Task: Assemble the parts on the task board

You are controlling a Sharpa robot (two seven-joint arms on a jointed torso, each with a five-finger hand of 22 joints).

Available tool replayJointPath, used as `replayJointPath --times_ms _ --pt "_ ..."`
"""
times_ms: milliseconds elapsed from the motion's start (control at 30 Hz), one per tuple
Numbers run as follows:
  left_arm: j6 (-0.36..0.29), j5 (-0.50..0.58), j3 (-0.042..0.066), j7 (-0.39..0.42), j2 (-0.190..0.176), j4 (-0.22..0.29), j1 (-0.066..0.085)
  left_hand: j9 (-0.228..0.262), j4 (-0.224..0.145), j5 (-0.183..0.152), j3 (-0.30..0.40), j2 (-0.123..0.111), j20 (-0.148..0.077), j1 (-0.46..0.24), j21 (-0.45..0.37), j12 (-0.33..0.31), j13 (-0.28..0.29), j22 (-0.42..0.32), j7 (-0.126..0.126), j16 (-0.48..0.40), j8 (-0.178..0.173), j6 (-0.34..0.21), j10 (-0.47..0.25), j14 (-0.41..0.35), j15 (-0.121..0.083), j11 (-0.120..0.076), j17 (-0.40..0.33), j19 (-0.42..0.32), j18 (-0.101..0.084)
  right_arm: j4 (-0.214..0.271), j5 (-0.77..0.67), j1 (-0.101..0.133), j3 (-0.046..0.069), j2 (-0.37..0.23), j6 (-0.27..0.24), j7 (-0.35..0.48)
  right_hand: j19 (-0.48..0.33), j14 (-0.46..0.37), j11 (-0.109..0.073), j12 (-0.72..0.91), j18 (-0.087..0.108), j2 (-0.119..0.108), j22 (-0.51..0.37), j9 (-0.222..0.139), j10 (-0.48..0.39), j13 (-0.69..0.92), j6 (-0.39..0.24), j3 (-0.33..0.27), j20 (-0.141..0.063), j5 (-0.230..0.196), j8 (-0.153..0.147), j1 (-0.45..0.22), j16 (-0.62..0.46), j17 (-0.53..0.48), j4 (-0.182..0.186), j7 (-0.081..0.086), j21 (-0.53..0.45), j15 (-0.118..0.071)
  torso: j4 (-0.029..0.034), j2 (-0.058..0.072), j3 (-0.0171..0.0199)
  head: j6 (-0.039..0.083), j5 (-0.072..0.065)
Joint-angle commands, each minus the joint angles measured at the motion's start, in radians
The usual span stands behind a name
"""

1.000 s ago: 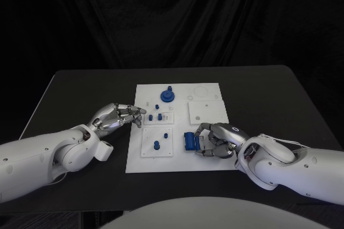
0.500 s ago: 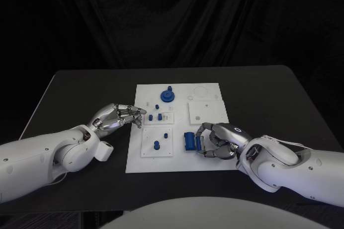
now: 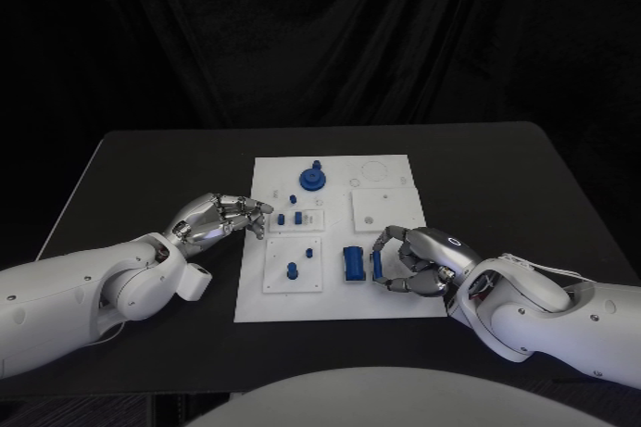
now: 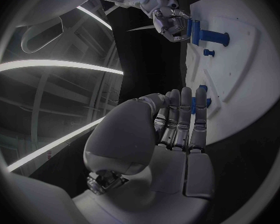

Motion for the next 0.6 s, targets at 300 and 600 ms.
replayJointPath --times_ms 300,600 --pt "0.011 0.005 0.001 0.007 0.002 0.002 -0.003 -0.002 0.005 0.006 0.0 0.0 0.001 0.008 -0.006 -0.002 -0.001 0.0 0.0 0.002 0.006 -0.009 0.0 -0.007 -0.002 0.007 -0.001 -0.004 0.002 -0.011 -0.008 -0.002 0.0 0.006 0.038 -0.045 0.012 0.056 -0.004 -0.018 0.011 -0.007 0.174 -0.028 0.006 0.146 -0.036 0.003 -0.001 -0.113 -0.035 -0.023 -0.01 0.015 0.01 -0.009 -0.017 -0.001 0.0007 0.0 -0.0004 0.0 0.001" --pt "0.011 0.005 0.001 0.007 0.001 0.002 -0.003 -0.002 0.005 0.006 0.0 0.0 0.001 0.008 -0.006 -0.002 -0.001 0.0 0.0 0.002 0.006 -0.009 0.0 -0.007 -0.002 0.007 -0.001 -0.004 0.002 -0.019 -0.008 -0.003 0.0 0.015 0.061 -0.061 0.012 0.055 -0.002 -0.018 0.012 -0.008 0.174 -0.045 0.005 0.144 -0.055 -0.008 0.001 -0.201 -0.048 -0.027 -0.011 0.012 0.011 -0.006 -0.02 0.001 0.0018 0.001 -0.0006 0.0 0.0"
